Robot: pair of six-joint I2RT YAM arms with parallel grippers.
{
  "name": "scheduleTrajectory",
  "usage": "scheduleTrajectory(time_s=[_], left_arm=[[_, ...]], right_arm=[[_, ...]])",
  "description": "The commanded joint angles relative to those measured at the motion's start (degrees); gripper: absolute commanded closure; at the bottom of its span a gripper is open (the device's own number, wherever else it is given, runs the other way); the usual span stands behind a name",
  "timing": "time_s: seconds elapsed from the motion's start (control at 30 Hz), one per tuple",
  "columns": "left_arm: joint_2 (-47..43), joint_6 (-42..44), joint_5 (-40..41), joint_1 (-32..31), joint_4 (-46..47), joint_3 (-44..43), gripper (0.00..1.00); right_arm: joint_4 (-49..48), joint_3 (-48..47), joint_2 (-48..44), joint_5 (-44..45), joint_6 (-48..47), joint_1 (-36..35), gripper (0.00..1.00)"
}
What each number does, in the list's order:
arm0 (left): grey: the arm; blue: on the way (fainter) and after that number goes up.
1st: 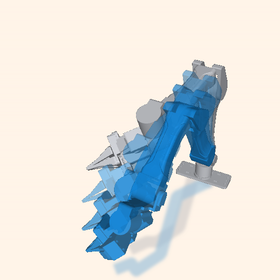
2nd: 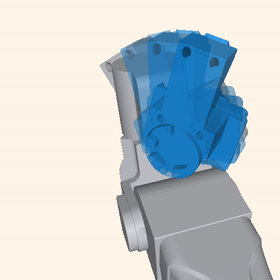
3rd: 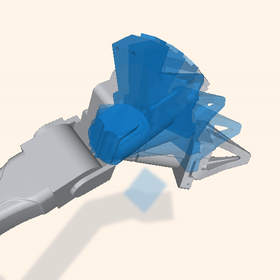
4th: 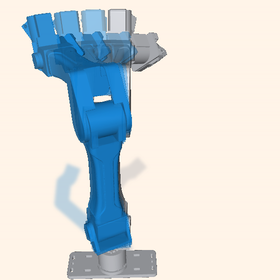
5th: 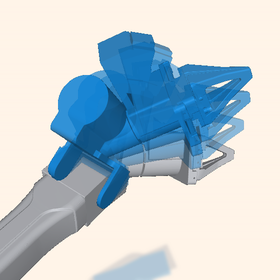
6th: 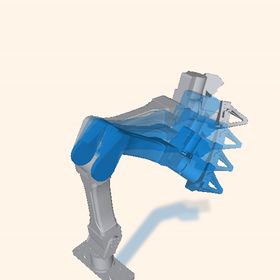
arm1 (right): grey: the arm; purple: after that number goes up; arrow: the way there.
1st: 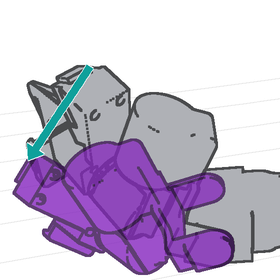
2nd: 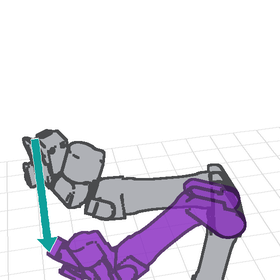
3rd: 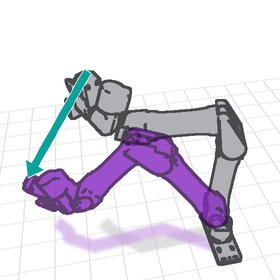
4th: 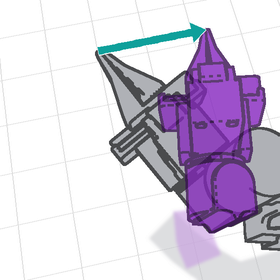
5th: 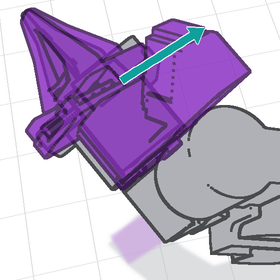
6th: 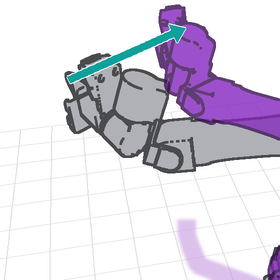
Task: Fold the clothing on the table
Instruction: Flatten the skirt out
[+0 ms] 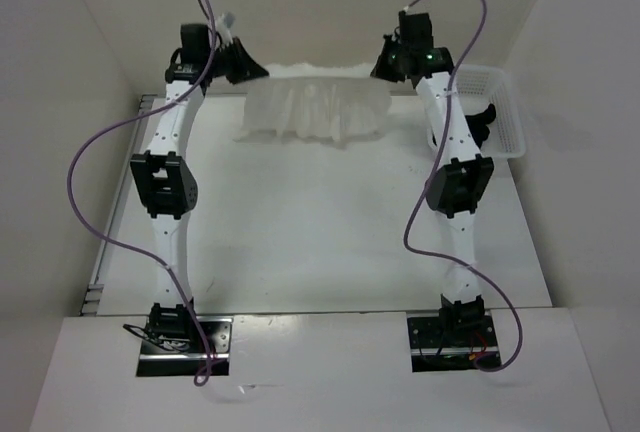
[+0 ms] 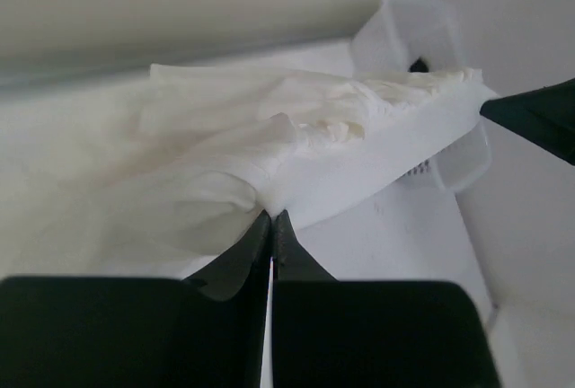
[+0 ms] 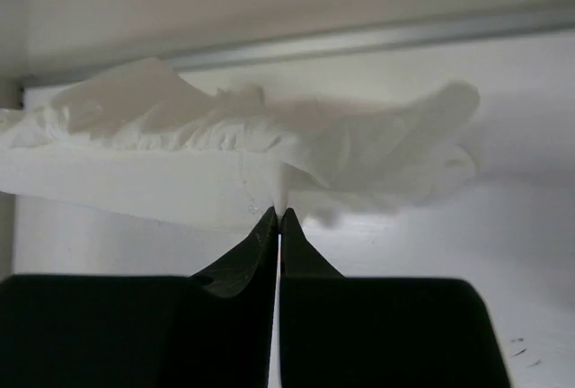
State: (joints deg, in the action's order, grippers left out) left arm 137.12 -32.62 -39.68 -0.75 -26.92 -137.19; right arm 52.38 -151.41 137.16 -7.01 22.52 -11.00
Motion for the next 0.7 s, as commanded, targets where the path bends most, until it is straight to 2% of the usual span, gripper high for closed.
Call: scheduleTrajectory(time_s=[0.0, 0.1, 0.13, 0.2, 0.23, 0.27, 0.33, 0.37, 0.4, 0.5, 0.53, 0.63, 0.67], left_arm=[[-3.2, 10.4, 10.2, 0.0, 3.1, -14.8, 1.0], [-3.7, 15.4, 9.4, 0.0, 0.5, -16.8, 1.0], [-5.0, 16.3, 9.9, -0.6, -0.1, -13.6, 1.0], [-7.0, 17.5, 12.9, -1.3, 1.4, -7.7, 1.0], [-10.0, 17.5, 13.6, -2.0, 5.6, -3.7, 1.0], [-12.0, 17.5, 14.4, -2.0, 9.3, 7.8, 1.0], [-14.4, 17.5, 16.0, -2.5, 15.0, 15.5, 1.0], [-15.3, 16.7, 16.7, -2.5, 17.2, 19.6, 1.0], [-16.3, 16.2, 17.4, -2.5, 22.9, 29.3, 1.0], [-20.1, 13.9, 17.9, -2.5, 33.1, 42.3, 1.0], [-21.7, 12.2, 17.9, -2.5, 35.6, 49.6, 1.0], [-24.6, 8.3, 17.9, -2.5, 44.8, 59.7, 1.0], [-25.6, 7.7, 17.9, -3.0, 47.8, 65.8, 1.0]], right_arm=[[-1.5, -6.5, -7.3, 13.1, -4.9, 1.9, 1.0], [-2.0, -1.4, -11.0, 13.2, -6.2, 3.3, 1.0], [-5.1, 1.4, -13.7, 13.2, -6.7, 3.3, 1.0], [-10.4, 14.3, -17.9, 15.2, -8.3, 2.3, 1.0], [-19.9, 20.7, -20.7, 18.9, -9.3, 0.6, 1.0], [-26.1, 35.9, -27.8, 20.9, -10.6, -0.5, 1.0], [-38.1, 53.1, -33.6, 22.0, -13.0, -2.2, 1.0], [-38.1, 55.8, -36.1, 21.9, -12.4, -2.2, 1.0], [-38.1, 58.1, -36.6, 20.8, -10.9, -2.2, 1.0], [-42.1, 69.0, -39.4, 20.8, -10.9, -2.2, 1.0], [-42.6, 73.3, -40.0, 20.8, -9.6, -2.2, 1.0], [-44.8, 80.5, -42.8, 20.0, -7.2, -2.7, 1.0], [-44.8, 81.5, -42.9, 19.5, -6.5, -2.7, 1.0]])
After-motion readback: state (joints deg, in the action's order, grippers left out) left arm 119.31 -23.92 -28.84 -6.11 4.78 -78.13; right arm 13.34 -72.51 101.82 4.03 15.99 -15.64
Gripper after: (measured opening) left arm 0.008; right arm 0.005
